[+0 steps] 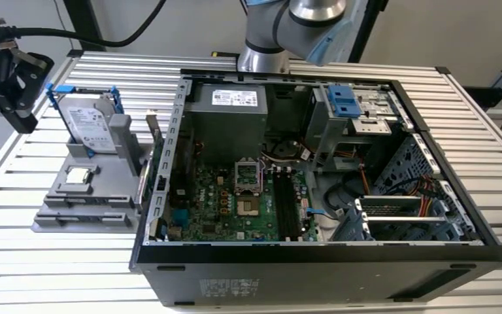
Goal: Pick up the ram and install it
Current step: 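Reach for the ram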
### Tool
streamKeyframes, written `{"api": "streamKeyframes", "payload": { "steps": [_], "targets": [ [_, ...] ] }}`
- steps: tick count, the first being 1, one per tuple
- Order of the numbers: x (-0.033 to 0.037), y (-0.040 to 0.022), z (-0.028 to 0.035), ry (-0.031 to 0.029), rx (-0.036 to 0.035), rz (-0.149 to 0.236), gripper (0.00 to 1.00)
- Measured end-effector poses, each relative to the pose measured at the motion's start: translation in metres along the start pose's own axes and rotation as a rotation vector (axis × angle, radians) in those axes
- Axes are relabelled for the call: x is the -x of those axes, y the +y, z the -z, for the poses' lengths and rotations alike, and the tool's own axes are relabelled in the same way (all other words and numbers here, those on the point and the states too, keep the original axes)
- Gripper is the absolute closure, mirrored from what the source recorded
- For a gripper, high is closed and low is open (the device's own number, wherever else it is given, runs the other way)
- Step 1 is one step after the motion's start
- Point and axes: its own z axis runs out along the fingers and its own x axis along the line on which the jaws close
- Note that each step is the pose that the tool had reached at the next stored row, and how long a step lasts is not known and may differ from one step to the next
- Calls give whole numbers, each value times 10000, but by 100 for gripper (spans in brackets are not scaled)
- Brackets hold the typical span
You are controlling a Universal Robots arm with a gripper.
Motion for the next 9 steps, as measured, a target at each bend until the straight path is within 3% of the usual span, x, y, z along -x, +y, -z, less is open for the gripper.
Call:
{"api": "streamKeyframes", "payload": {
  "steps": [9],
  "targets": [
    [0,0,0,52,8,1092,100]
  ]
}}
